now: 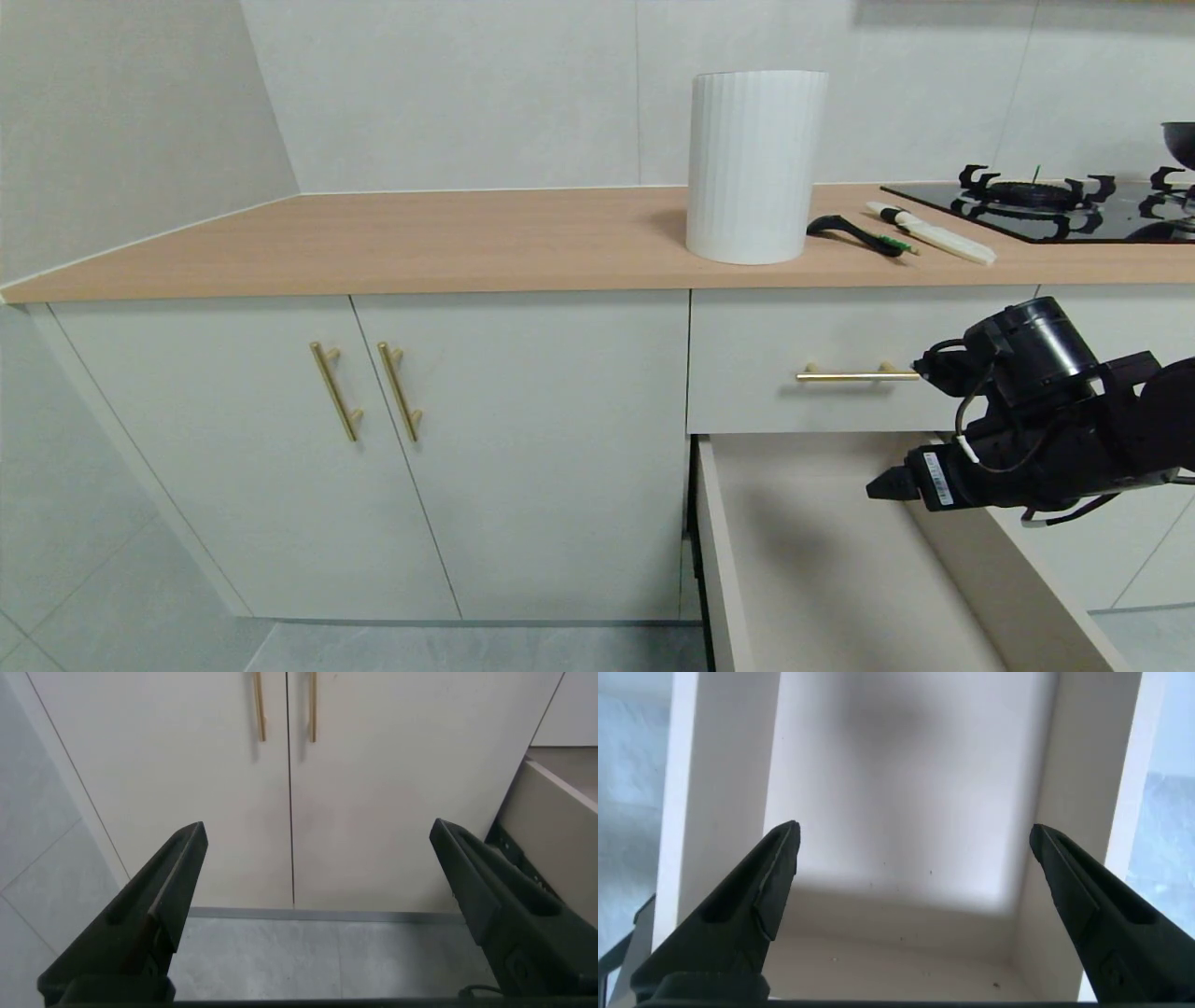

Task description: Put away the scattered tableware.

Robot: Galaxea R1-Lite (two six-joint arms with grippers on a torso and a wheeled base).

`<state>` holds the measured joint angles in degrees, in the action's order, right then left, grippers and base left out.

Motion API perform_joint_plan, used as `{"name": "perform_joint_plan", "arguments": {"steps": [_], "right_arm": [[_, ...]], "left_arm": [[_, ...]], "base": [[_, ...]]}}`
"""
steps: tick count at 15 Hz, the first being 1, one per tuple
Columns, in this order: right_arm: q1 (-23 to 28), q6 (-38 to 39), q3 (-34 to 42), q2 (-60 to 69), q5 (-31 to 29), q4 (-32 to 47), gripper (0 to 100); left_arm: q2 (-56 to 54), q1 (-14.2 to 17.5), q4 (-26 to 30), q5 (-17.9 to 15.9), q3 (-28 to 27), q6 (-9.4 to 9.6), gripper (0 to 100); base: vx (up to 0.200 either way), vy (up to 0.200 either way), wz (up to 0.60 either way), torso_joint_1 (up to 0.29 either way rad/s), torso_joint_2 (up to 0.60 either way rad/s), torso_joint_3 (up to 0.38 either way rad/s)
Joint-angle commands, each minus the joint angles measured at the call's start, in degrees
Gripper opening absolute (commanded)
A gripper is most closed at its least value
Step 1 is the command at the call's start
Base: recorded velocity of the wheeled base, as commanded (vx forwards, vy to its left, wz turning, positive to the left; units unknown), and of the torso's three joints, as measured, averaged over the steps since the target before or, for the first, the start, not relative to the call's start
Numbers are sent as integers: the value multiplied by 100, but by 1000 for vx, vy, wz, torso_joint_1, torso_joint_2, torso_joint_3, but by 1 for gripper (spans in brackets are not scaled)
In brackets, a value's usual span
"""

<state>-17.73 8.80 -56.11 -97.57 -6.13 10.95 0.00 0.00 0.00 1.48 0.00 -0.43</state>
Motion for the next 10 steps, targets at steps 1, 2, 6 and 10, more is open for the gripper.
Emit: {"name": "perform_joint_plan", "arguments": {"steps": [1,2,6,10], "right_arm": [[-3,-1,13,1,-11,-22,100],[-3,-1,21,1,-11,-22,100],[-3,-10,30,-25,-11,-22,100],[-3,-10,30,-34,-11,-22,100]], "left_arm": [[0,0,0,2,0,-1,100],[0,0,0,2,0,-1,100],[0,0,0,2,0,-1,100],[0,0,0,2,0,-1,100]], "base": [[0,0,0,0,0,0],[0,0,0,0,0,0],[0,0,0,46,-178,-160],[0,0,0,113,-417,-301]]}}
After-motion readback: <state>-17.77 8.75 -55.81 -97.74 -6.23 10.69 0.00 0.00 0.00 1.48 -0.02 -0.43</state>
